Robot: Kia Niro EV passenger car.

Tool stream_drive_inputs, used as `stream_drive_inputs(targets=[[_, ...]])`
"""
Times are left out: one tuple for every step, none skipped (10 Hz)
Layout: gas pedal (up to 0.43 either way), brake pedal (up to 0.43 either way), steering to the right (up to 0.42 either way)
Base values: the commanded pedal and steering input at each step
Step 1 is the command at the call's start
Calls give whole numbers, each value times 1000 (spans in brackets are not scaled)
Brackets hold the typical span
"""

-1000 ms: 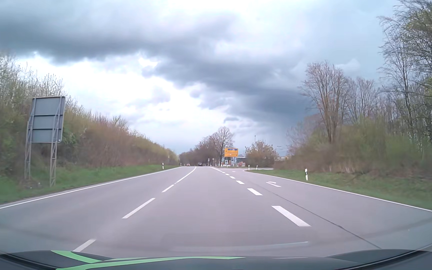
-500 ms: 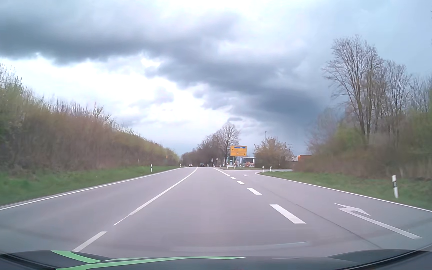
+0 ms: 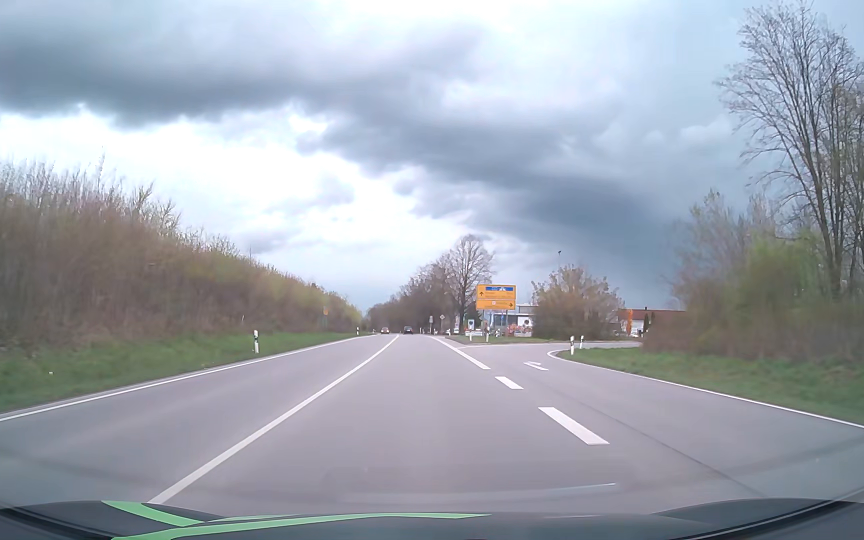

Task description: Follow the waypoints while adhering to traffic rules and regulations

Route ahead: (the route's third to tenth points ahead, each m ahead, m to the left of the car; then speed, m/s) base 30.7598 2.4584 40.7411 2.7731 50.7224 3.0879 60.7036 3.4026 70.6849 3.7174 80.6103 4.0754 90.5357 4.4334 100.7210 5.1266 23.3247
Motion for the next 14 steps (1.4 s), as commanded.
stream_drive_inputs(targets=[[209, 0, -4], [209, 0, -4], [209, 0, -4], [209, 0, -4], [209, 0, -4], [220, 0, -4], [220, 0, -3], [220, 0, -2], [220, 0, -2], [220, 0, -2], [220, 0, -1], [220, 0, -1], [220, 0, -2], [220, 0, -1]])
